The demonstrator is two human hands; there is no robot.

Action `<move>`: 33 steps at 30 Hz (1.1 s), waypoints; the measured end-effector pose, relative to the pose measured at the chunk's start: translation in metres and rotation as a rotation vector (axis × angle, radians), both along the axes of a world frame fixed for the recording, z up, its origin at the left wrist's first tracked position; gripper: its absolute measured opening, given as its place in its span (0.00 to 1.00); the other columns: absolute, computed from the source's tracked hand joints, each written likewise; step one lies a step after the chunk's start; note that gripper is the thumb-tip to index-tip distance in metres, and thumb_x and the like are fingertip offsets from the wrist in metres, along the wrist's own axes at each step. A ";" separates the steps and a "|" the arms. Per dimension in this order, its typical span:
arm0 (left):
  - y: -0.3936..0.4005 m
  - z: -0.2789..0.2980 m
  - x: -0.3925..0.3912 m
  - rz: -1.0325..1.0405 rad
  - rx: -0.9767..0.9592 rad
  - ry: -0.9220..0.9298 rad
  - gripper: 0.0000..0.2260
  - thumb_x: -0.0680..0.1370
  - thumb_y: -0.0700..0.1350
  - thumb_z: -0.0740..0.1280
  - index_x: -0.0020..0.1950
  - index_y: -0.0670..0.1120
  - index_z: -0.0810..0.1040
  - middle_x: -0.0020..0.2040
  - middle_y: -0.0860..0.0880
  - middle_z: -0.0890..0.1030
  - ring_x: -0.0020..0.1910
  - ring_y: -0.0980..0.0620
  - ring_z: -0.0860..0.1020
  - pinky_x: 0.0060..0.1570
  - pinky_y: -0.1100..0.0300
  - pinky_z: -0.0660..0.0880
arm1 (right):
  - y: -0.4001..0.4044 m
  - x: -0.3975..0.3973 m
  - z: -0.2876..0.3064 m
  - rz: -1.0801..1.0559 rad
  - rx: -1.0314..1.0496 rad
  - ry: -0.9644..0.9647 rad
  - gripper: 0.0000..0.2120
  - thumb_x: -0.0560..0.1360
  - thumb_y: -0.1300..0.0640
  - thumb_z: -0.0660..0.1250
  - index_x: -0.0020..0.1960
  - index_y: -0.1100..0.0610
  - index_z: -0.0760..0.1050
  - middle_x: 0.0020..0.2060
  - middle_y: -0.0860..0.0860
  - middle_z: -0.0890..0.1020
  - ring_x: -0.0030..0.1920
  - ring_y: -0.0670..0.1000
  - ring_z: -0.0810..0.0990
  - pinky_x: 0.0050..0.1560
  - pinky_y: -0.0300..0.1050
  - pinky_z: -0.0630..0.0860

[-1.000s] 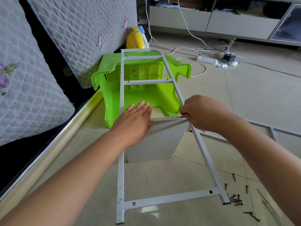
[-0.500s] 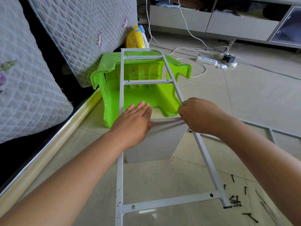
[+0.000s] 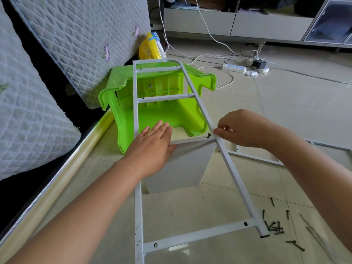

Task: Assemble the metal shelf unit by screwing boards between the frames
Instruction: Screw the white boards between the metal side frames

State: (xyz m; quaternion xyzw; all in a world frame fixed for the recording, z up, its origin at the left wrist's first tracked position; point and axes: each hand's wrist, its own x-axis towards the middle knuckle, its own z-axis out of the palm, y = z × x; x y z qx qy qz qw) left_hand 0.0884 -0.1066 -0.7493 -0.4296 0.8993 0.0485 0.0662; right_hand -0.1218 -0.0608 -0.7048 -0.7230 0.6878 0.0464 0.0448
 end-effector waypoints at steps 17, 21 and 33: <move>0.035 0.012 -0.121 -0.042 -0.039 -0.045 0.26 0.81 0.51 0.51 0.74 0.38 0.55 0.76 0.42 0.56 0.75 0.47 0.51 0.72 0.51 0.48 | 0.067 -0.098 -0.078 -0.307 0.387 -0.090 0.14 0.79 0.57 0.54 0.55 0.63 0.76 0.51 0.55 0.79 0.51 0.53 0.74 0.47 0.41 0.67; 0.043 0.017 -0.133 0.039 -0.050 -0.150 0.22 0.80 0.44 0.53 0.72 0.37 0.60 0.74 0.40 0.58 0.74 0.44 0.54 0.73 0.51 0.49 | 0.097 -0.121 -0.140 -0.391 0.593 -0.039 0.13 0.78 0.59 0.55 0.53 0.63 0.76 0.47 0.55 0.77 0.46 0.50 0.71 0.47 0.41 0.67; 0.050 0.012 -0.160 0.097 -0.057 -0.328 0.23 0.79 0.42 0.51 0.74 0.36 0.56 0.74 0.33 0.50 0.74 0.36 0.49 0.72 0.46 0.47 | 0.226 -0.165 -0.239 -1.322 0.333 -0.224 0.13 0.78 0.60 0.58 0.59 0.65 0.70 0.55 0.61 0.74 0.58 0.61 0.73 0.48 0.45 0.70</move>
